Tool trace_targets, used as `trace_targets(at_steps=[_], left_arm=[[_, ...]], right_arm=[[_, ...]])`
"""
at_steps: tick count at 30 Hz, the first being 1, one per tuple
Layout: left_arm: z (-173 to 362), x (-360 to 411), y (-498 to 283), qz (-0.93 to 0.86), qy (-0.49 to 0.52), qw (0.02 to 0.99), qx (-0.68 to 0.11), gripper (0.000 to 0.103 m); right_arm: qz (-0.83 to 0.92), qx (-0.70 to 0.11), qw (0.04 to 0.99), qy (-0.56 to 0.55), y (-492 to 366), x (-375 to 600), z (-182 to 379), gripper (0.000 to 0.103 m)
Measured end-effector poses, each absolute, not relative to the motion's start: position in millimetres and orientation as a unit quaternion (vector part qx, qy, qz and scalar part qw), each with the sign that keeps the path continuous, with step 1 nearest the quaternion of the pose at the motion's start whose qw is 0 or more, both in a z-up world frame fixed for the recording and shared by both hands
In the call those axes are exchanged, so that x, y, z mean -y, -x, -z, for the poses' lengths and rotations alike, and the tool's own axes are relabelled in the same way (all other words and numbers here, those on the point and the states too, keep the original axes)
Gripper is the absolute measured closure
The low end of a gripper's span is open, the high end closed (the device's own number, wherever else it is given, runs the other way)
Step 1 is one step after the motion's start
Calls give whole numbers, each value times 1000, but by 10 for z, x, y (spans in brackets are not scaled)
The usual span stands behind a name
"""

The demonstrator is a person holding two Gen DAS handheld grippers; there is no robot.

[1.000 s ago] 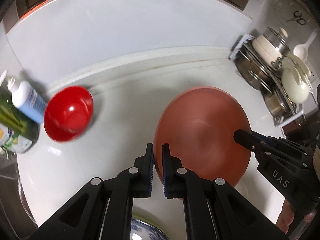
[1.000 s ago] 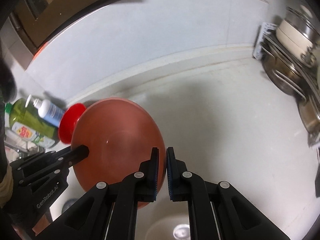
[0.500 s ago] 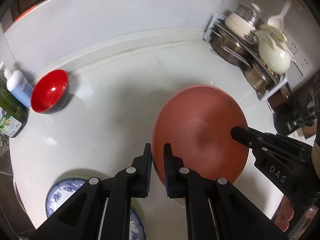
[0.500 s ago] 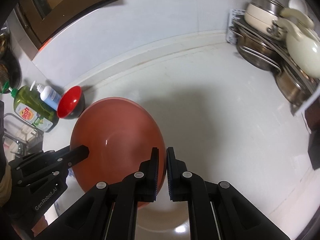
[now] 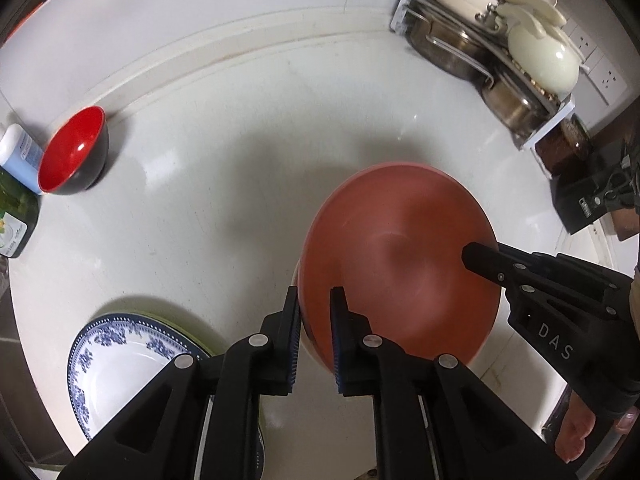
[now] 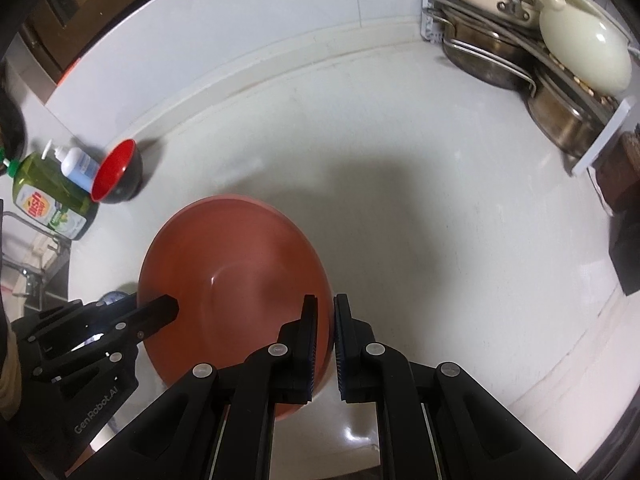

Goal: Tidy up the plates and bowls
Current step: 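Carry the pink bowl back and lower it into the white bowl, then open both tools to release the pink bowl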

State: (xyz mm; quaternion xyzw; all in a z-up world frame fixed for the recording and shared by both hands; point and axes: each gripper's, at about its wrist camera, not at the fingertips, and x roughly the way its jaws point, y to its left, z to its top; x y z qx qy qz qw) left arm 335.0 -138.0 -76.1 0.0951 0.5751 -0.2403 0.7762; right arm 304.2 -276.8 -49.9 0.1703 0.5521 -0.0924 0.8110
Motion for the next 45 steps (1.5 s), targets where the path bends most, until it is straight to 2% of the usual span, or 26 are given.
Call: trace_targets(at_steps=[24,28,31,33,34,45], left_arm=[[1029,1401,-3348,233,-101,746,-616,81],[1010,1368,-3349,225,-96,752,-613,69],[973,1332,-3357,219,-91,760,-605,62],[936,1301,-3361,214,-88,768,-597,62],[924,1282,-3365,213,-88,771,-594,61],[683,1074,-3410,201,-79,802,-557,54]], right_arm=[[79,-591,789,-151,-3046,2703,752,92],[78,-590,792,-139,-3047,2681,747,92],[77,-586,795,-136,-3044,2673,732,87],[78,-579,800,-136,-3025,2667,703,75],[80,-578,801,-134,-3020,2664,690,73],[89,-548,824,-114,-3020,2580,400,72]])
